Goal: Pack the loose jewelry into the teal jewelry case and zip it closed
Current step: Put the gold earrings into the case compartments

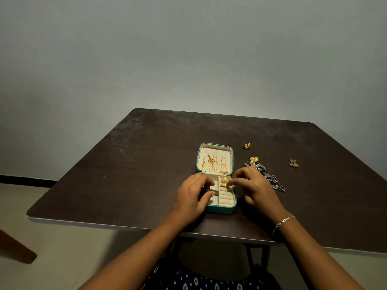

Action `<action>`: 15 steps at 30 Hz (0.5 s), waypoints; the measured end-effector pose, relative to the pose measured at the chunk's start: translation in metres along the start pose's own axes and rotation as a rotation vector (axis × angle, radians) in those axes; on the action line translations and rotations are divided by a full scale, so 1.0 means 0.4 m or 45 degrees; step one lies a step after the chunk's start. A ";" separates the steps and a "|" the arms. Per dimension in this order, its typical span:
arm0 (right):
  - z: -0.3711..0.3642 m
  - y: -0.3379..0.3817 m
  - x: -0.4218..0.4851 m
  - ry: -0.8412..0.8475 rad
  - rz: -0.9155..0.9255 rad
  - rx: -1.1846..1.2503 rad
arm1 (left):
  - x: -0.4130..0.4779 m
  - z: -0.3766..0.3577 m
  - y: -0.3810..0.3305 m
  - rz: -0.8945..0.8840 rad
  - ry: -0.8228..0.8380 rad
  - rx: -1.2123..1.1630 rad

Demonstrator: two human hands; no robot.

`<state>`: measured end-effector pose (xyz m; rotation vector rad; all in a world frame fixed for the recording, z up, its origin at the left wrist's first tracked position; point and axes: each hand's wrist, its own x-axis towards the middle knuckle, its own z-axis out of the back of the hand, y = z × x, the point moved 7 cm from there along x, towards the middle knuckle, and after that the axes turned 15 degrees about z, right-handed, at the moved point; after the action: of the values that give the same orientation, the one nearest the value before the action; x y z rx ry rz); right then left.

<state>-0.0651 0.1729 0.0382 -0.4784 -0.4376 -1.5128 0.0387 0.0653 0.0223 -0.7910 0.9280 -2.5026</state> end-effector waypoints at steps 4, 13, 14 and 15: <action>0.001 -0.005 -0.003 -0.020 -0.037 0.025 | -0.001 -0.001 0.002 0.002 -0.001 0.007; -0.011 0.008 -0.021 0.074 0.058 -0.101 | 0.001 -0.002 0.002 0.004 -0.004 0.009; -0.023 -0.006 -0.024 0.072 0.008 -0.066 | 0.001 -0.002 0.002 0.005 -0.005 0.010; -0.032 -0.025 -0.027 0.063 -0.086 -0.004 | 0.001 -0.002 0.003 0.003 -0.007 0.014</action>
<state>-0.0756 0.1747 0.0221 -0.4311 -0.4166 -1.5871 0.0381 0.0649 0.0211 -0.7928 0.9122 -2.4997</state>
